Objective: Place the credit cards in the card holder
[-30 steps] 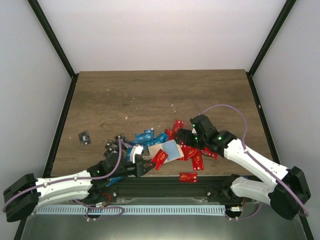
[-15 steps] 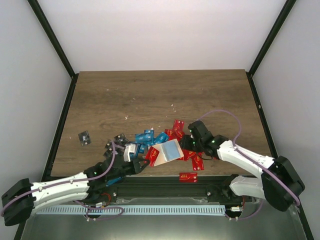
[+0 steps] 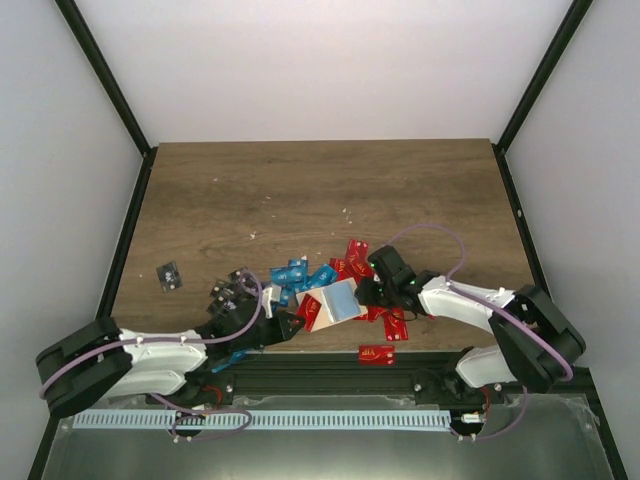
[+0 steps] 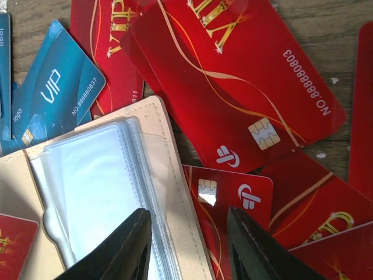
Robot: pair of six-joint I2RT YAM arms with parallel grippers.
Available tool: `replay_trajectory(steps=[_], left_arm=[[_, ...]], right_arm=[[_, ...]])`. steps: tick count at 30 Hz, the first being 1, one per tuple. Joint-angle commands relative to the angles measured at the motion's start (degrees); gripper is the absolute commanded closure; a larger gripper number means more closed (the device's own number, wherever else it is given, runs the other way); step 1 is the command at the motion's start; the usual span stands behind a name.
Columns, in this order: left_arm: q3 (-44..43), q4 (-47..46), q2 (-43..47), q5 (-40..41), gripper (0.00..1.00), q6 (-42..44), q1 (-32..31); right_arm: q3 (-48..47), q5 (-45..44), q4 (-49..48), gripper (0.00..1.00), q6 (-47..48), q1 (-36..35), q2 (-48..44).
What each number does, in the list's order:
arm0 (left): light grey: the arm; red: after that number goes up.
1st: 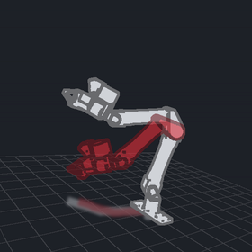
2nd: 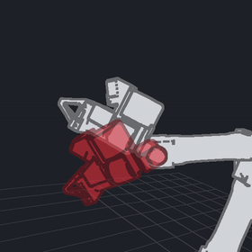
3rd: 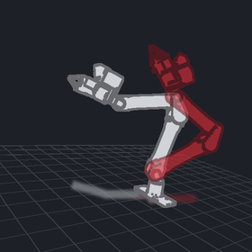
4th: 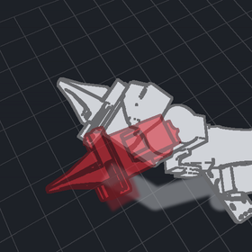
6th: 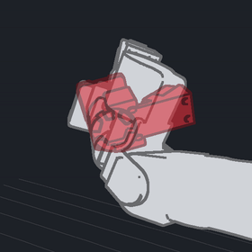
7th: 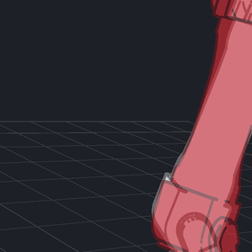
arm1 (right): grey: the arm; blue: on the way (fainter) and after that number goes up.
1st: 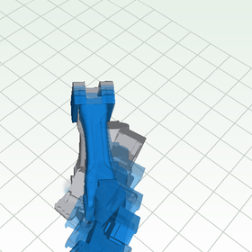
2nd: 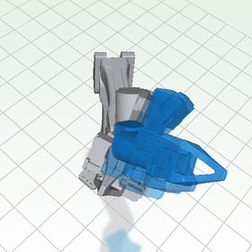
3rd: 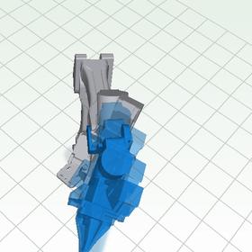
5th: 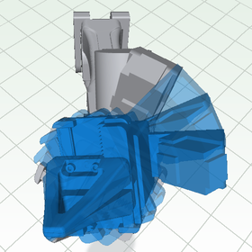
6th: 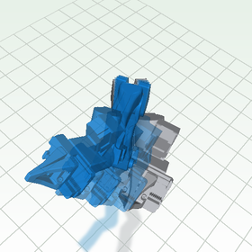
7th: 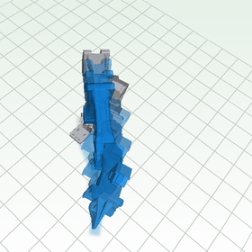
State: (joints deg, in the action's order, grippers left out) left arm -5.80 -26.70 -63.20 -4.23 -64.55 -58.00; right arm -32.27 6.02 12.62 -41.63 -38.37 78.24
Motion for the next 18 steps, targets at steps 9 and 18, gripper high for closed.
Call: replay_trajectory(steps=[9,18], left_arm=[[-1.8,-18.1,-12.1,-3.5,0.96,0.1,1.0],[-3.5,-26.4,-21.6,-4.5,0.96,-0.3,1.8]], right_arm=[[3.7,3.0,-4.9,0.65,1.2,0.3,2.8],[5.4,4.7,-6.3,0.65,0.9,0.3,3.4]])
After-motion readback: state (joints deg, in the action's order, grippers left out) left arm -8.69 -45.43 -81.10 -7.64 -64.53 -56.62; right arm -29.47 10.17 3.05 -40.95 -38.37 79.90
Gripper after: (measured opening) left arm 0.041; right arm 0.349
